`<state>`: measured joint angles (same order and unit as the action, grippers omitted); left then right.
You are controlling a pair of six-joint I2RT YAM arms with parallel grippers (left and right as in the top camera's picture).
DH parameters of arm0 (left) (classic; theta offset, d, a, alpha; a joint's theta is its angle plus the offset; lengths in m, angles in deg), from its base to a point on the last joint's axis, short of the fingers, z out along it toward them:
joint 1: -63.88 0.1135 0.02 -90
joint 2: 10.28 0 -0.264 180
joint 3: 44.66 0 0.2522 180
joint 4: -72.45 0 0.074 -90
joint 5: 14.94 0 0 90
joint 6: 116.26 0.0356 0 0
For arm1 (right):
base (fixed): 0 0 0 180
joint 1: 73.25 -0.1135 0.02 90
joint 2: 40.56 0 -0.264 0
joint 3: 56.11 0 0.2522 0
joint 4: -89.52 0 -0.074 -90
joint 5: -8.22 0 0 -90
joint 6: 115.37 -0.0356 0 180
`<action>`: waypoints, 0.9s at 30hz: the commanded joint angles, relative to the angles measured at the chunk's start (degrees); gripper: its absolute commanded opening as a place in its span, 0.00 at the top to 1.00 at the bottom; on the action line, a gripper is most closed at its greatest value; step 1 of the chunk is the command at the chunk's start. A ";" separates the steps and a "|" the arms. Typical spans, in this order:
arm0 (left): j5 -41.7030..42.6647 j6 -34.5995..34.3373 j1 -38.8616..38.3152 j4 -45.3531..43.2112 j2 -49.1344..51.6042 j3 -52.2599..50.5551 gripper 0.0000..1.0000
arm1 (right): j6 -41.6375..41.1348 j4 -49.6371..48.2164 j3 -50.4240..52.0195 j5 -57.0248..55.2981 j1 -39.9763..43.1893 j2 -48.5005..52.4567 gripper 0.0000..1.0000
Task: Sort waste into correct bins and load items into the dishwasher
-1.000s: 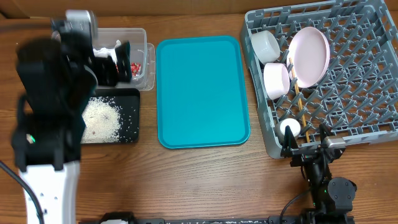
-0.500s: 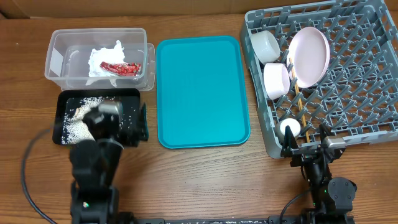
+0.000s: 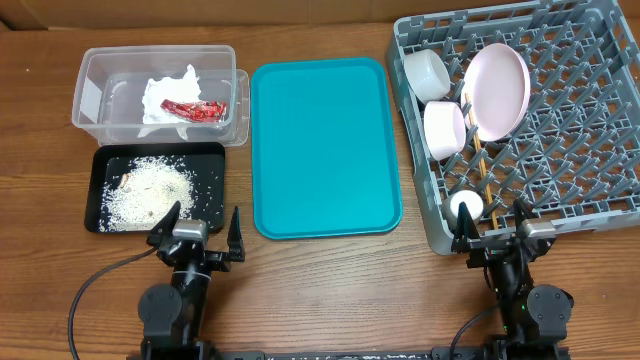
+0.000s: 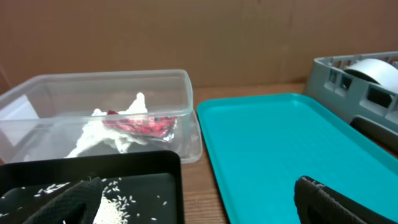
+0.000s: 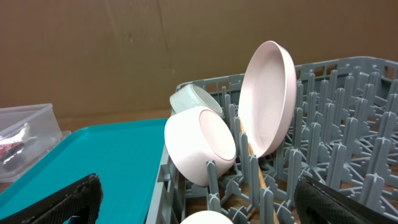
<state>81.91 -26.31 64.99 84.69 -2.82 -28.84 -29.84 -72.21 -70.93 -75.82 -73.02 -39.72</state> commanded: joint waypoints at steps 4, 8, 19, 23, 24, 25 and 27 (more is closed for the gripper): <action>-2.97 -0.72 -0.17 2.99 -7.30 -1.81 0.00 | -0.07 -0.28 0.59 -0.28 -0.39 -0.68 0.00; -3.26 -0.74 -0.20 5.79 -7.30 -1.81 0.00 | -0.07 -0.28 0.59 -0.31 -0.37 -0.68 0.00; -3.21 -0.76 -0.17 5.70 -7.21 -1.79 0.00 | -0.07 -0.26 0.59 -0.28 -0.39 -0.68 0.00; -3.21 -0.76 -0.17 5.70 -7.21 -1.79 0.00 | -0.07 -0.26 0.59 -0.28 -0.39 -0.68 0.00; -3.21 -0.76 -0.17 5.68 -7.21 -1.79 0.00 | -0.07 -0.26 0.59 -0.31 -0.39 -0.68 0.00; -3.21 -0.76 -0.17 5.70 -7.21 -1.79 0.00 | -0.07 -0.26 0.59 -0.31 -0.39 -0.68 0.00; -3.21 -0.76 -0.17 5.70 -7.21 -1.79 0.00 | -0.07 -0.26 0.59 -0.31 -0.39 -0.68 0.00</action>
<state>79.29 -26.31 64.99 90.51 -9.42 -30.21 -29.84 -72.21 -70.93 -75.84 -73.02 -39.72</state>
